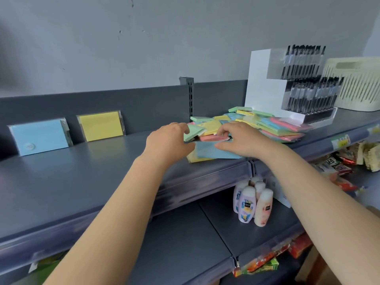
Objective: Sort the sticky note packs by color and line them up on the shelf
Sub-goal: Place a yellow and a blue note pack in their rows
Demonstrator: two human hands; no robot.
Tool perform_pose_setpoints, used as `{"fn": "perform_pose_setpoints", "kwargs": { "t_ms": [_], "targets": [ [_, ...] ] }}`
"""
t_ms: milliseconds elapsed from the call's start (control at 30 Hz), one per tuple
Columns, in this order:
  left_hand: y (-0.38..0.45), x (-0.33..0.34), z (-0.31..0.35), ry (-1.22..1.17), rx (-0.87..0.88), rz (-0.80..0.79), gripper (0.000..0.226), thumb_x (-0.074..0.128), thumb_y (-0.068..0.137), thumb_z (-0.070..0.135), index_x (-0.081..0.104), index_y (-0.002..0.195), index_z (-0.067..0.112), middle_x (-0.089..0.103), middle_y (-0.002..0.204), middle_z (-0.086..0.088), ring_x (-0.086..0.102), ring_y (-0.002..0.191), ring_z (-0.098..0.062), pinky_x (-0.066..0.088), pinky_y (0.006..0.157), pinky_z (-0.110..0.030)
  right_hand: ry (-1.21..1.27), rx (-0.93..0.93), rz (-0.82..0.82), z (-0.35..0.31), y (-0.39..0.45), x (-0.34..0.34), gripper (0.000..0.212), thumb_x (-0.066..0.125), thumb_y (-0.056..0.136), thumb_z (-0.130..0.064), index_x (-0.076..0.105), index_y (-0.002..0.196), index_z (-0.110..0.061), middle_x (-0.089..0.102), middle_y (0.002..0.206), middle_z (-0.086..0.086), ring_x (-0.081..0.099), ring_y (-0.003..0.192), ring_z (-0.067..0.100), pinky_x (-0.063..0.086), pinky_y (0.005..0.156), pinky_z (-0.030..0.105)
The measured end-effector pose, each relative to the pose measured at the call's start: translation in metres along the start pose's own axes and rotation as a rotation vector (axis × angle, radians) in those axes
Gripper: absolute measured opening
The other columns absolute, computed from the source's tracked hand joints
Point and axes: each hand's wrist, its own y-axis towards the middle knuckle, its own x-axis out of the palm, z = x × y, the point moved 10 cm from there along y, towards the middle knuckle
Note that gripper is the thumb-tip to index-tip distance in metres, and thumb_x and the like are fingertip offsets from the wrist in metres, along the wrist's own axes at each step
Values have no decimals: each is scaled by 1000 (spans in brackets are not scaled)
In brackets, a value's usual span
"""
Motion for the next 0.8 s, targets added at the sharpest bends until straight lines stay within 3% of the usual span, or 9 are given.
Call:
{"fn": "perform_pose_setpoints", "kwargs": {
  "t_ms": [267, 433, 533, 667, 800],
  "targets": [
    [10, 20, 0, -32, -48, -12, 35, 53, 90, 29, 52, 124, 23, 56, 123, 6, 55, 107, -20, 47, 82, -31, -132, -24, -74, 16, 16, 16, 59, 55, 83, -53, 48, 133, -22, 47, 133, 2, 36, 127, 24, 36, 101, 37],
    [15, 41, -16, 35, -110, -112, 36, 50, 86, 16, 53, 122, 21, 57, 120, 0, 53, 106, -24, 49, 87, -39, -186, -12, -167, 27, 23, 30, 57, 47, 83, -63, 57, 121, -23, 51, 130, 0, 34, 127, 25, 29, 99, 38],
    [17, 55, -21, 71, -117, -201, 36, 44, 90, 16, 49, 126, 19, 55, 126, -4, 50, 113, -26, 46, 89, -36, -61, 0, -128, 33, 24, 28, 50, 55, 78, -63, 53, 106, -22, 51, 117, -4, 37, 114, 19, 30, 91, 36],
    [14, 64, -26, 33, -181, -307, 32, 41, 94, 25, 47, 124, 17, 57, 119, -5, 48, 108, -26, 37, 83, -33, 117, 5, -5, 41, 24, 19, 45, 67, 74, -53, 43, 96, -22, 45, 98, -6, 37, 100, 18, 30, 83, 35],
    [13, 65, -22, -117, -203, -350, 44, 56, 90, 34, 45, 129, 17, 56, 126, 1, 51, 115, -21, 38, 101, -36, 477, -11, 166, 52, 24, 5, 34, 70, 80, -29, 44, 98, -17, 48, 93, -6, 45, 95, 18, 33, 75, 30]
  ]
}}
